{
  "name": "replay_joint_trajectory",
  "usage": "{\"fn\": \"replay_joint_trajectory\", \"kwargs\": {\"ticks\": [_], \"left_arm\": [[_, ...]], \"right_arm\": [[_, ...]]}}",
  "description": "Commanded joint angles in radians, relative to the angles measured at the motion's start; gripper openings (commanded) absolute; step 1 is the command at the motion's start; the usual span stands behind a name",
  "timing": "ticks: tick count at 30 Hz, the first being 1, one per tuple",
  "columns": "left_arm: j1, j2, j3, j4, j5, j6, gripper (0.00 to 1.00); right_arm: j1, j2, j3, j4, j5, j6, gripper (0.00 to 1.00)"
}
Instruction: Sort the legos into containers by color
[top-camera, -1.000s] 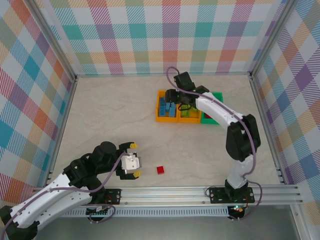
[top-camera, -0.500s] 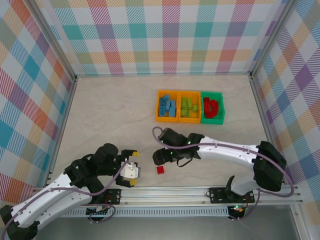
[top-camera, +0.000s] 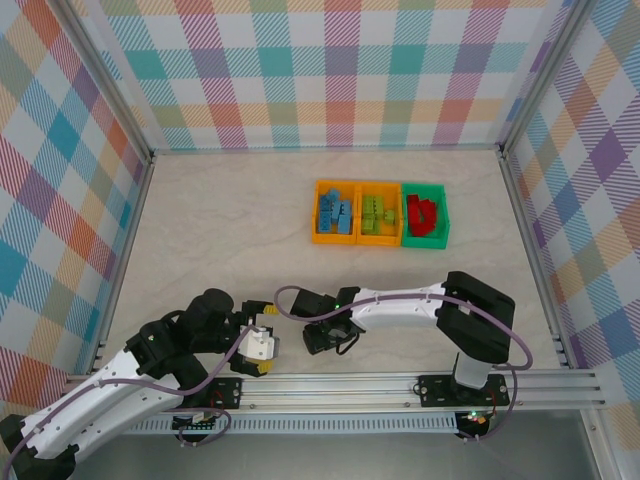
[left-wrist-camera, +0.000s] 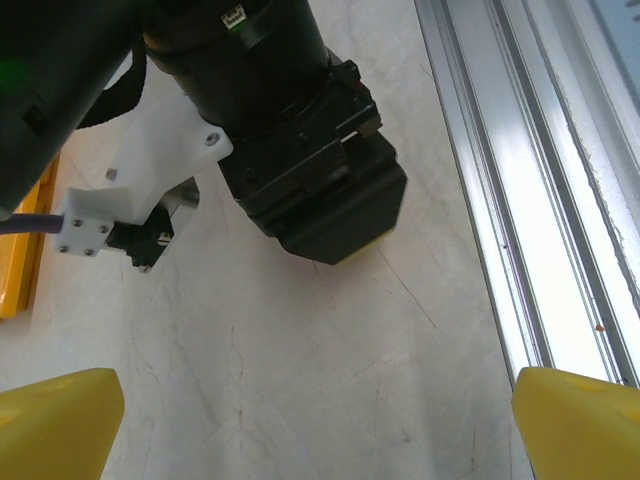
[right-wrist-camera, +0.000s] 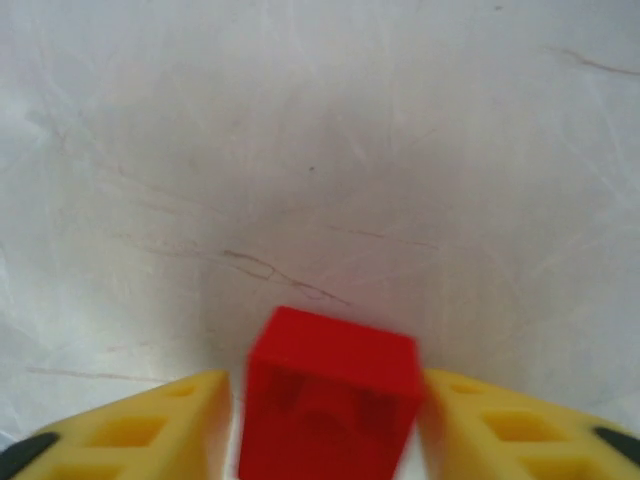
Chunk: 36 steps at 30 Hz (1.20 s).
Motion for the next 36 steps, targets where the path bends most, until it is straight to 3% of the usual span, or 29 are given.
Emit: {"fn": "replay_joint_trajectory", "kwargs": {"ticks": [1,7,10,13,17,22,27,30,36], "left_arm": [[0.013,0.002,-0.007,-0.007,0.028,0.019,1.0],[0.014,0.0,-0.006,-0.007,0.031,0.019,1.0],[0.015,-0.006,-0.005,0.01,0.019,-0.001,1.0],[0.017,-0.013,-0.012,0.094,-0.023,-0.113,1.0],[0.019,-0.022,-0.007,0.22,-0.066,-0.248,1.0],[0.022,-0.029,0.055,0.351,-0.038,-0.391,1.0],[0.022,0.045,0.127,0.512,-0.001,-0.605,1.0],[0.017,0.132,0.15,0.601,-0.067,-0.828,1.0],[0.017,0.263,0.18,0.602,-0.256,-1.075,1.0]], "right_arm": [[0.006,-0.019,-0.004,0.002,0.029,0.027,0.4],[-0.035,-0.146,-0.079,0.081,0.028,0.057,0.22],[-0.088,-0.236,-0.146,0.169,0.013,0.048,0.19],[-0.151,-0.32,-0.172,0.189,0.014,0.017,0.19],[-0.3,-0.447,-0.2,0.2,-0.003,-0.046,0.19],[-0.591,-0.55,-0.17,0.183,-0.027,-0.17,0.18],[-0.898,-0.495,-0.108,0.188,-0.091,-0.184,0.19],[-1.036,-0.406,-0.091,0.268,-0.144,-0.168,0.19],[-1.136,-0.136,0.088,0.271,-0.178,-0.187,0.21]]}}
